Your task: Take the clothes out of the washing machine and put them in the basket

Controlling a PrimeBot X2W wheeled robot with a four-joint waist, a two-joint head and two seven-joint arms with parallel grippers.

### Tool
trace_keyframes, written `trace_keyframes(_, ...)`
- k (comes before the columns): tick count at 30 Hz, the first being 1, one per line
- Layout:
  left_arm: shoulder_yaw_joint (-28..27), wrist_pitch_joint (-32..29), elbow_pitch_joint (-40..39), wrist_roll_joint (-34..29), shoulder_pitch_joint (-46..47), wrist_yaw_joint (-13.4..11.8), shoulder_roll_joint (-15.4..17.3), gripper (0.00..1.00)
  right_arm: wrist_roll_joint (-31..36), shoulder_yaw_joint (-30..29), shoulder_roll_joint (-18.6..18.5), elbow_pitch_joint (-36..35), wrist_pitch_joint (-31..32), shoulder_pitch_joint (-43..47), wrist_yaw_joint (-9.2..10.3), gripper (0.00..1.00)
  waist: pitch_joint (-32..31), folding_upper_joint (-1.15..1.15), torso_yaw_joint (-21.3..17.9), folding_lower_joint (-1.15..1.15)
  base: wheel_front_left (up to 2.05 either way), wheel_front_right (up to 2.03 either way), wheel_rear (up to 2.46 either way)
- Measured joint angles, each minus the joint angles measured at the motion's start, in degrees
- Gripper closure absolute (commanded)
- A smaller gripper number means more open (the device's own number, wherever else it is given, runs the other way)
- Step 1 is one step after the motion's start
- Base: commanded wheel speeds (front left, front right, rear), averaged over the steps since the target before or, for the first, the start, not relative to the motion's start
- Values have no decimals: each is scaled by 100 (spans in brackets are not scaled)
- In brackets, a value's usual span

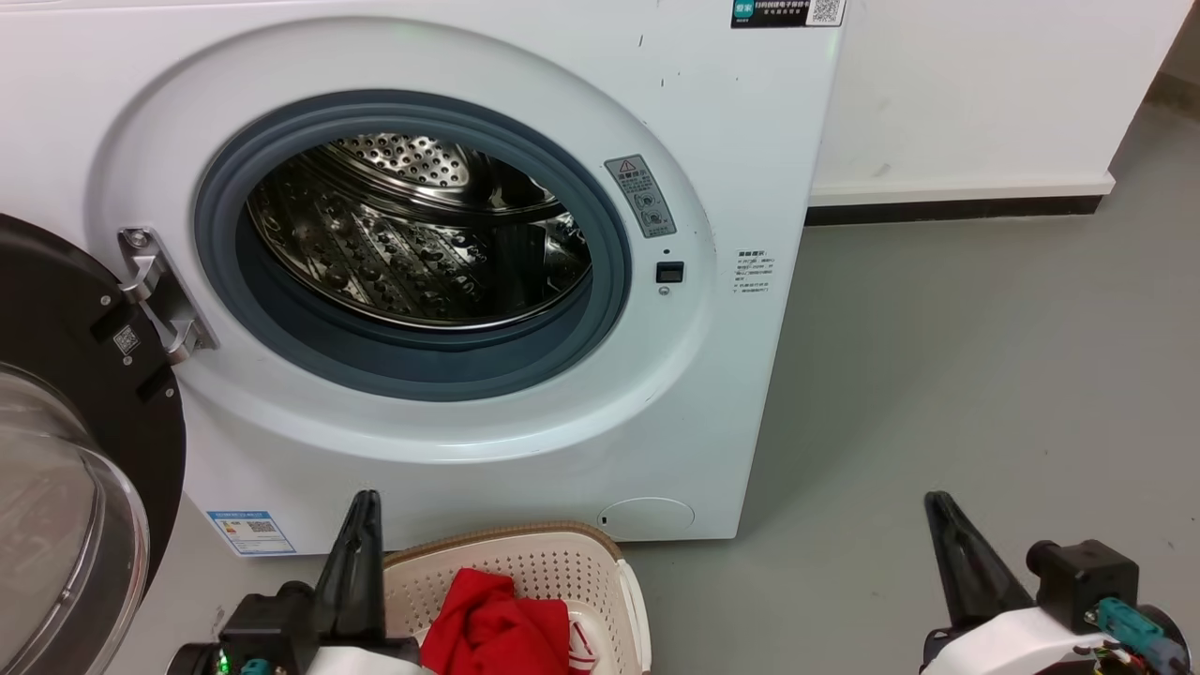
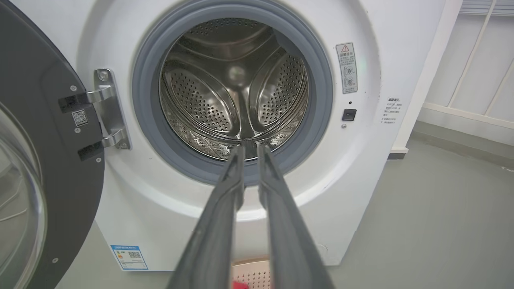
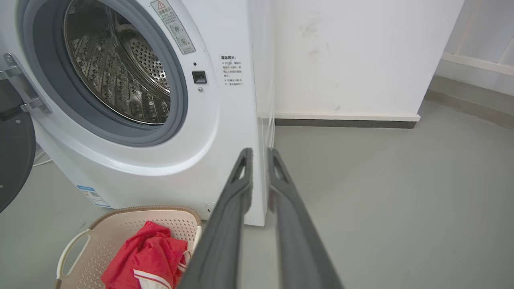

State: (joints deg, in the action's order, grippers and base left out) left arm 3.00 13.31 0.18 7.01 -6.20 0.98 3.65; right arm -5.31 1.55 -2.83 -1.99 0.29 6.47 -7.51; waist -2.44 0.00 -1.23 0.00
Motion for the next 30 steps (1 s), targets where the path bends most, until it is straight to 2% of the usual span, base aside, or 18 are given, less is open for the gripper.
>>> trace_keyframes(14, -148, -354, 272, 1567, 105, 105, -9, 100, -1701, -20, -64, 292, 11, -107, 1, 100, 30, 0, 14, 0, 0, 0, 0)
trace_keyframes(30, -309, -694, 514, 3099, 335, 213, -11, 100, -3304, -79, -125, 576, 56, -328, 1, 100, 63, 0, 30, 0, 0, 0, 0)
